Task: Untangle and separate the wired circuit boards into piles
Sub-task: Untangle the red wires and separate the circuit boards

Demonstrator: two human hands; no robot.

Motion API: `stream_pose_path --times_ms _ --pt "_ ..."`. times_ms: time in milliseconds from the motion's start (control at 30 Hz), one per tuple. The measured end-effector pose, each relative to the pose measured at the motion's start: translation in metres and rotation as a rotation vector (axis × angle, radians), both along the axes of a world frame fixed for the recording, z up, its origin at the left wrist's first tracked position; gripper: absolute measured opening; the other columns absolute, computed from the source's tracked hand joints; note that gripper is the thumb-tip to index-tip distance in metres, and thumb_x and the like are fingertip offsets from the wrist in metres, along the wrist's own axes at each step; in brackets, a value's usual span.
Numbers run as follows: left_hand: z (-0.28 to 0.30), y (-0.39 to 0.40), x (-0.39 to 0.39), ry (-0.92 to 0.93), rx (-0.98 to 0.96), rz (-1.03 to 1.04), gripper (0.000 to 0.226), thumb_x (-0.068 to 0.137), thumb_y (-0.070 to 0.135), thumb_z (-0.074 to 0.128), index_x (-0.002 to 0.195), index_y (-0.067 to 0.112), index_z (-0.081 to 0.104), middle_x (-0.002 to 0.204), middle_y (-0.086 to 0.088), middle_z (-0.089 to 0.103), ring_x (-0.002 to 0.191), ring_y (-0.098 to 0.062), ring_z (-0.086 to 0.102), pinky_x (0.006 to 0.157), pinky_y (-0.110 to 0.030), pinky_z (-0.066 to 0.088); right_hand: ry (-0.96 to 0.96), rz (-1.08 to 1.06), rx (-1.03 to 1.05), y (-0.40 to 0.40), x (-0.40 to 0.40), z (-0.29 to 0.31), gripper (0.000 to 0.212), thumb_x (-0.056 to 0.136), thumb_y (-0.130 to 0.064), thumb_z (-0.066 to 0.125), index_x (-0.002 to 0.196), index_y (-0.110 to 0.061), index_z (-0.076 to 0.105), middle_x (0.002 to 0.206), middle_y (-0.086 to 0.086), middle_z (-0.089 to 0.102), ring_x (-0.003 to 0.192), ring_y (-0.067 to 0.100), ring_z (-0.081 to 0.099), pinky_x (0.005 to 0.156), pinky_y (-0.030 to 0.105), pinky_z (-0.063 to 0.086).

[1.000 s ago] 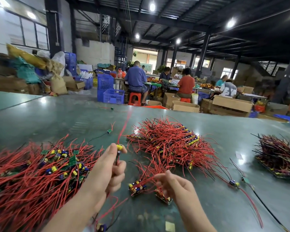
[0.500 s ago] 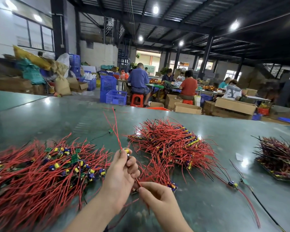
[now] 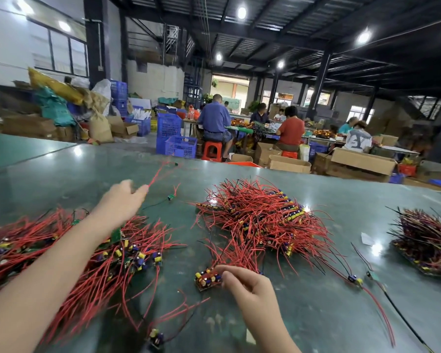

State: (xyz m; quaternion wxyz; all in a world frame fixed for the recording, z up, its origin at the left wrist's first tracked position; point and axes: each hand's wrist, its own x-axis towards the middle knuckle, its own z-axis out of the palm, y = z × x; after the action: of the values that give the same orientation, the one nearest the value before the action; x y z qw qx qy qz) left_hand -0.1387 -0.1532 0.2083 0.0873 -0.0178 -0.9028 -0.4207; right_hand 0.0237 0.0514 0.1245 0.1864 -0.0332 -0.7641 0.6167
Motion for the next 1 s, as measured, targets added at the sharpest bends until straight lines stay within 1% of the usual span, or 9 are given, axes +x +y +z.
stream_pose_path --times_ms 67,133,233,333,433,567,733,833,1000 --pt "-0.007 -0.006 0.004 0.126 -0.469 0.051 0.065 0.090 0.041 0.055 0.137 0.001 0.034 0.138 -0.021 0.041 0.123 -0.035 0.040 0.103 -0.039 0.034 -0.015 -0.025 -0.102 0.003 -0.001 0.000 0.029 0.088 0.002 0.057 0.080 -0.019 0.075 0.065 -0.010 0.070 0.058 -0.006 0.057 0.059 0.006 0.040" --pt "-0.014 -0.005 0.023 0.032 -0.522 -0.272 0.059 0.083 0.052 0.059 0.127 0.015 0.047 0.121 -0.007 0.057 0.108 -0.019 0.053 0.097 -0.032 0.042 -0.033 -0.031 -0.173 0.005 -0.001 0.000 0.030 0.089 0.002 0.055 0.080 -0.018 0.075 0.058 -0.007 0.066 0.050 -0.005 0.052 0.054 0.007 0.037" --pt "-0.032 0.011 0.067 -0.434 -0.780 -0.808 0.074 0.062 0.084 0.047 0.109 0.028 0.056 0.102 0.010 0.065 0.092 -0.008 0.063 0.086 -0.027 0.051 -0.062 -0.027 -0.224 0.006 -0.002 0.001 0.029 0.090 0.002 0.053 0.079 -0.016 0.074 0.055 -0.006 0.064 0.047 -0.004 0.049 0.051 0.007 0.036" --pt "-0.060 0.024 0.093 -0.330 -1.065 -0.898 0.058 0.070 0.068 0.057 0.110 0.025 0.053 0.107 0.003 0.061 0.101 -0.019 0.060 0.076 -0.028 0.044 -0.082 0.009 -0.206 0.005 -0.001 0.001 0.030 0.090 0.003 0.052 0.080 -0.015 0.074 0.053 -0.008 0.063 0.046 -0.004 0.049 0.052 0.006 0.035" --pt "-0.065 0.033 0.096 -0.219 -0.932 -0.813 0.020 0.077 0.029 0.064 0.095 0.023 0.056 0.084 0.007 0.056 0.087 -0.018 0.062 0.068 -0.027 0.047 -0.084 0.001 -0.237 0.004 0.000 0.001 0.029 0.090 0.003 0.051 0.081 -0.013 0.074 0.052 -0.008 0.062 0.045 -0.003 0.048 0.050 0.006 0.035" --pt "-0.061 0.036 0.097 -0.338 -0.910 -0.809 0.040 0.070 0.042 0.072 0.099 0.023 0.053 0.075 0.012 0.048 0.082 -0.021 0.068 0.051 -0.023 0.040 -0.088 -0.033 -0.336 0.008 -0.002 0.001 0.029 0.091 0.001 0.052 0.078 -0.012 0.074 0.055 -0.005 0.059 0.047 0.004 0.043 0.048 0.014 0.030" --pt "-0.060 0.034 0.092 -0.265 -0.872 -0.904 0.037 0.073 0.025 0.070 0.105 0.026 0.052 0.083 0.015 0.055 0.075 -0.005 0.054 0.063 -0.022 0.042 -0.085 -0.021 -0.370 0.009 -0.001 0.001 0.028 0.091 0.002 0.051 0.081 -0.010 0.074 0.056 -0.003 0.058 0.047 0.006 0.040 0.049 0.017 0.027" --pt "-0.044 0.033 0.081 -0.173 -0.478 -0.759 0.034 0.070 0.020 0.075 0.096 0.026 0.055 0.077 0.012 0.066 0.065 0.001 0.058 0.063 -0.014 0.045 -0.065 -0.026 -0.398 0.009 0.000 0.000 0.026 0.092 0.003 0.049 0.084 -0.006 0.073 0.055 -0.003 0.058 0.045 0.004 0.042 0.047 0.014 0.030" --pt "-0.033 0.059 0.073 -0.063 0.324 -0.685 0.041 0.067 -0.005 0.079 0.098 0.011 0.057 0.069 0.000 0.070 0.064 -0.008 0.064 0.068 -0.018 0.051 -0.042 -0.025 -0.421 0.009 0.000 0.002 0.025 0.092 0.004 0.048 0.090 -0.006 0.071 0.062 0.001 0.063 0.050 0.007 0.049 0.052 0.017 0.041"
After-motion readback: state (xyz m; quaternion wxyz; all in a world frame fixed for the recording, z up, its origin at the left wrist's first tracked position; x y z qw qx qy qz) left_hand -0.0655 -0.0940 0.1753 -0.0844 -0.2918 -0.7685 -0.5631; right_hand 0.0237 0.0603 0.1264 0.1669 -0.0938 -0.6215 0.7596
